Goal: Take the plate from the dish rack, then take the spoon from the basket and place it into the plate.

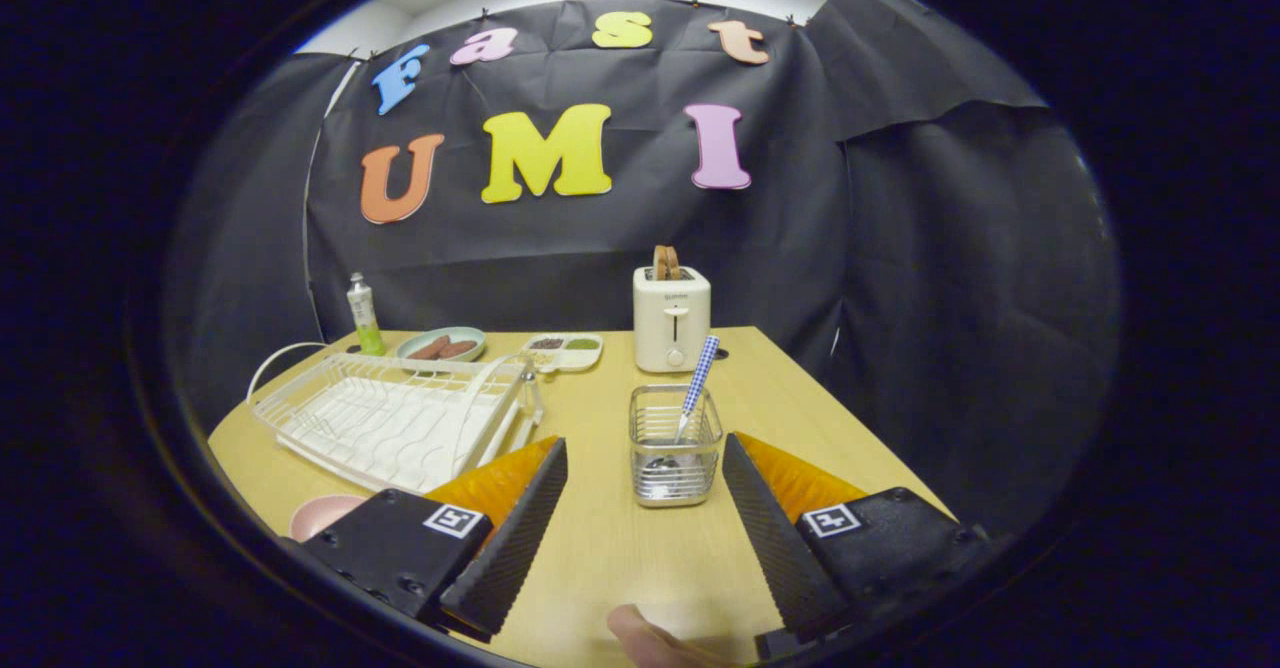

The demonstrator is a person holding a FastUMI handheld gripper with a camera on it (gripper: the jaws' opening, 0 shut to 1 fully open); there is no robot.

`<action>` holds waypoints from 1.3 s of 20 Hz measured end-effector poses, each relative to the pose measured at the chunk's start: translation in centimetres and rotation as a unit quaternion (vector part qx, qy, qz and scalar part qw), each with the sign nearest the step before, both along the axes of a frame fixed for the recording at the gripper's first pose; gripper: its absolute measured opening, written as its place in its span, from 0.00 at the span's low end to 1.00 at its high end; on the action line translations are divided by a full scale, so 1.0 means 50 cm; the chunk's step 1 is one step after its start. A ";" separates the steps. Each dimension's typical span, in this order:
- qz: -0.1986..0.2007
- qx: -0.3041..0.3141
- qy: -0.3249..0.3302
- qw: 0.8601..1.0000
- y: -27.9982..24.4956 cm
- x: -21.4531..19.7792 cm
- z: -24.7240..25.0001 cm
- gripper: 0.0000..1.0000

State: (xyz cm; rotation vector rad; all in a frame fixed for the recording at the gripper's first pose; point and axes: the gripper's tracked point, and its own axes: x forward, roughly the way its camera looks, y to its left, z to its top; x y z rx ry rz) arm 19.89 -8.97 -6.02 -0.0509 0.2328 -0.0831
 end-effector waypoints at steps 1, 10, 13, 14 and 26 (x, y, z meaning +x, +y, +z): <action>-0.002 -0.009 0.000 1.000 -0.013 0.013 0.002 1.00; 0.002 -0.013 -0.018 1.000 -0.057 0.130 0.042 1.00; 0.003 -0.014 -0.011 1.000 -0.056 0.183 0.048 1.00; 0.001 -0.011 0.000 1.000 -0.056 0.201 0.041 0.99; -0.012 0.107 0.050 0.993 -0.093 0.345 -0.008 0.27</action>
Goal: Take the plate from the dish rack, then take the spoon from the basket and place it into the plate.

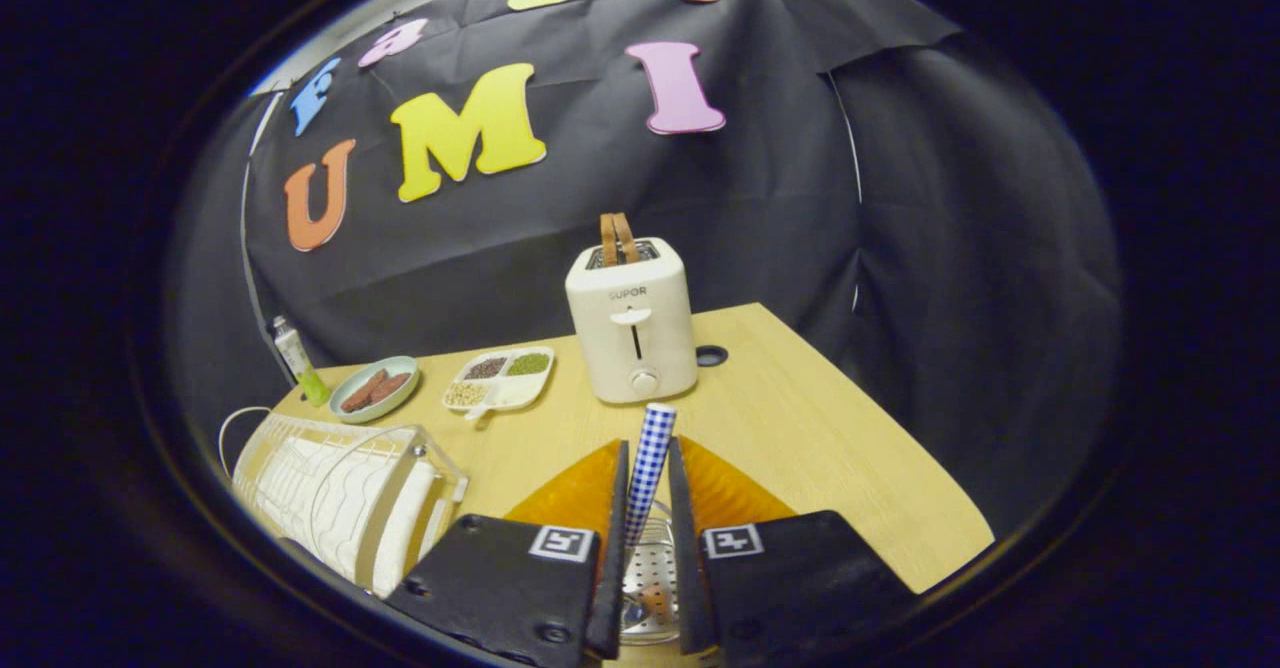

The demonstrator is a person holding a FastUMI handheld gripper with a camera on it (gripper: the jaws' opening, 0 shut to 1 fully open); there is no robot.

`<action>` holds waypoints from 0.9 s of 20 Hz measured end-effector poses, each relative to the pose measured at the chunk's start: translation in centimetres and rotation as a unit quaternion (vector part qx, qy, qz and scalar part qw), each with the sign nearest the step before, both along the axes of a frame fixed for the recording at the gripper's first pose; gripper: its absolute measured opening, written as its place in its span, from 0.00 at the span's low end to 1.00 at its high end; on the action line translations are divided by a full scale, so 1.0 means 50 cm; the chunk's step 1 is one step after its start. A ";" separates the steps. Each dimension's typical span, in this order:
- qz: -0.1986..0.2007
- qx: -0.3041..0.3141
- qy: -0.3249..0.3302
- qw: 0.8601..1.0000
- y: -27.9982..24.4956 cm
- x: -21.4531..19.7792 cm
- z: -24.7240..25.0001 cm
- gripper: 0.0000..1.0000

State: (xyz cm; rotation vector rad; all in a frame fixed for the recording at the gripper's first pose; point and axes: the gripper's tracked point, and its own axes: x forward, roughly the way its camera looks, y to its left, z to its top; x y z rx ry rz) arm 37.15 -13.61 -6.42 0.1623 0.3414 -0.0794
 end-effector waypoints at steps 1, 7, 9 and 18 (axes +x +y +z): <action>0.005 0.004 -0.003 1.000 0.003 0.005 0.003 0.26; 0.013 0.013 -0.084 0.996 0.020 -0.034 0.093 0.17; 0.002 -0.007 -0.112 0.994 0.015 -0.052 0.131 0.17; 0.027 -0.027 -0.218 0.975 0.140 -0.315 0.355 0.17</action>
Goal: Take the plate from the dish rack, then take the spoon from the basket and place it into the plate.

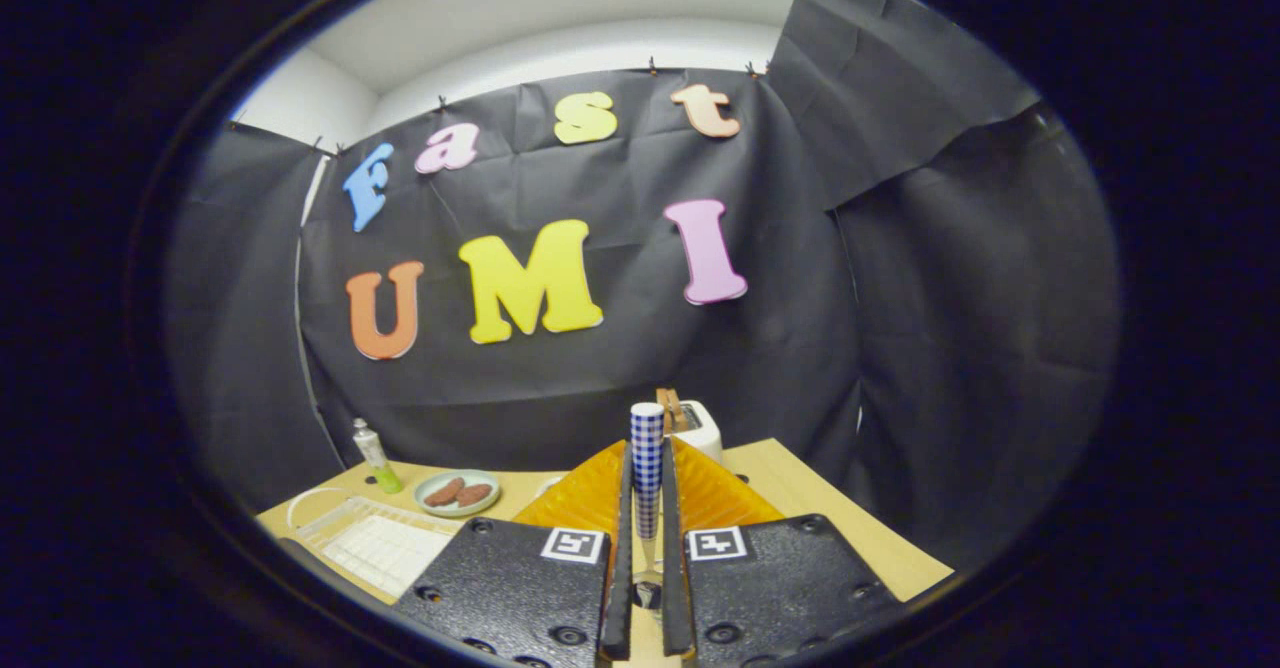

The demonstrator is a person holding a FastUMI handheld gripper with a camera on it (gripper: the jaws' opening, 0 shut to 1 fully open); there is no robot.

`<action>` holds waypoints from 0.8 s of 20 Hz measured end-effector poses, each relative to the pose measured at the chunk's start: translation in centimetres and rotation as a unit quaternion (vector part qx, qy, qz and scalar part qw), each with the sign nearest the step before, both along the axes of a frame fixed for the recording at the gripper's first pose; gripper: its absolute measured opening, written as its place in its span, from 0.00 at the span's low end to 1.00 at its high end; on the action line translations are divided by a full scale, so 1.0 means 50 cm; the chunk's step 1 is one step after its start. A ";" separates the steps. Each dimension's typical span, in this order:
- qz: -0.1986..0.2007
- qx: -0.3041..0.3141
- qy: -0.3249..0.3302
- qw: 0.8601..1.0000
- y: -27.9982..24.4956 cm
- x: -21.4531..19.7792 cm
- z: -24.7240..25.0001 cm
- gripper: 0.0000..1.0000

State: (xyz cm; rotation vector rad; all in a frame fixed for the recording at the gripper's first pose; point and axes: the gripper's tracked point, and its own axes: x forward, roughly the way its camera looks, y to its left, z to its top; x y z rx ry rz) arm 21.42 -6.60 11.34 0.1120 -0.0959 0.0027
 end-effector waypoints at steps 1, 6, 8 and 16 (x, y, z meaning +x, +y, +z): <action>0.011 -0.003 -0.009 1.000 0.028 -0.027 0.016 0.17; 0.068 -0.001 -0.012 0.998 0.193 -0.162 0.013 0.17; 0.087 0.000 -0.002 0.996 0.254 -0.196 -0.013 0.17; 0.133 -0.026 0.030 0.990 0.466 -0.291 -0.202 0.17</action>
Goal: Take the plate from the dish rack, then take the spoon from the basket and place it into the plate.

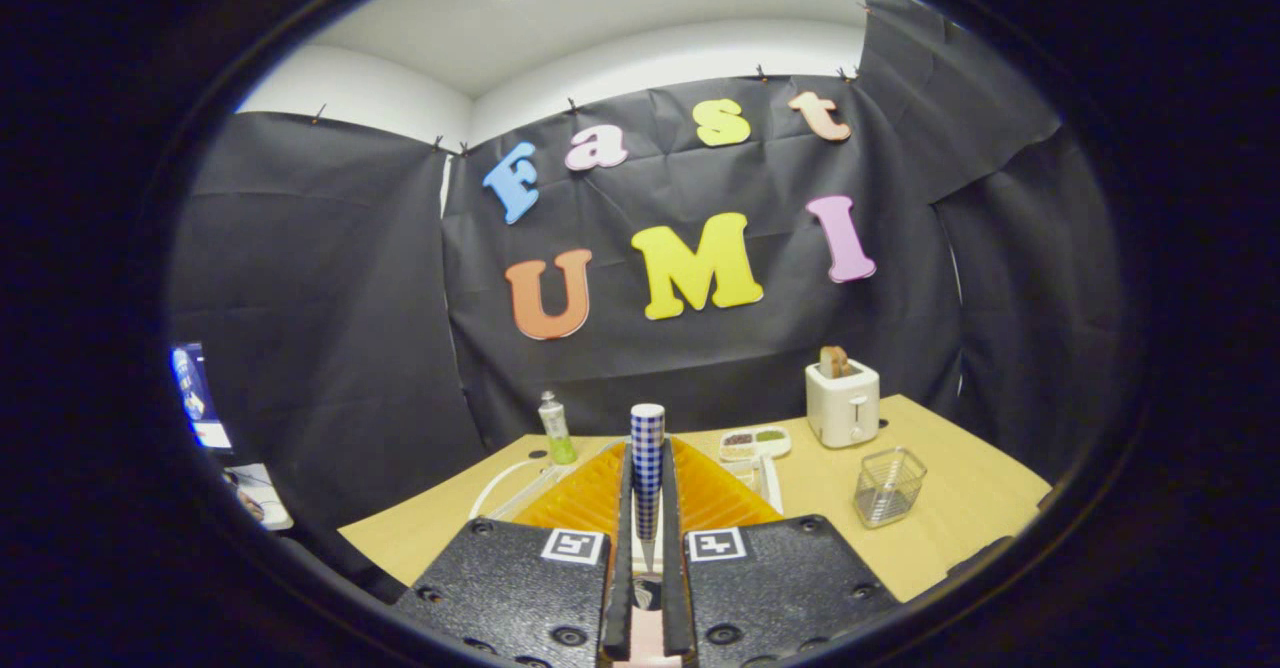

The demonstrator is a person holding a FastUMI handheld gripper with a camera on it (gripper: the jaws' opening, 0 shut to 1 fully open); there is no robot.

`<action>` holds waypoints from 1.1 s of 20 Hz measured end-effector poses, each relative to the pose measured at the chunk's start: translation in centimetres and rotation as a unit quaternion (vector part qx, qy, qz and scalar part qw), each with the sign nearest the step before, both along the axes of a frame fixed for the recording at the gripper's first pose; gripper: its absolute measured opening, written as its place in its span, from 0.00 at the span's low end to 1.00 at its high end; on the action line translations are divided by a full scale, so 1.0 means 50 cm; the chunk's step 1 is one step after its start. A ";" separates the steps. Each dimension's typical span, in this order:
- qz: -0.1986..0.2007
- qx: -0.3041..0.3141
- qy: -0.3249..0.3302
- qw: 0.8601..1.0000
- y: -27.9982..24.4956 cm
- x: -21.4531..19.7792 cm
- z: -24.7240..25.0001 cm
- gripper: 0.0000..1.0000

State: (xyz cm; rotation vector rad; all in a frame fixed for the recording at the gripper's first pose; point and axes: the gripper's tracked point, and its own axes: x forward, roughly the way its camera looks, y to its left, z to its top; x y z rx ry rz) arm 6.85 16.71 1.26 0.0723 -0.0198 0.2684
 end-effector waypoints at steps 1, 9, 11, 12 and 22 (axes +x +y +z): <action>0.001 -0.004 0.006 1.000 0.017 -0.005 -0.030 0.17; -0.026 0.009 0.030 0.999 0.054 0.028 -0.203 0.17; -0.034 0.011 0.033 0.999 0.050 0.037 -0.231 0.17; -0.039 0.010 0.034 0.999 0.045 0.041 -0.244 0.17; -0.046 0.009 0.031 0.998 0.008 0.038 -0.259 0.20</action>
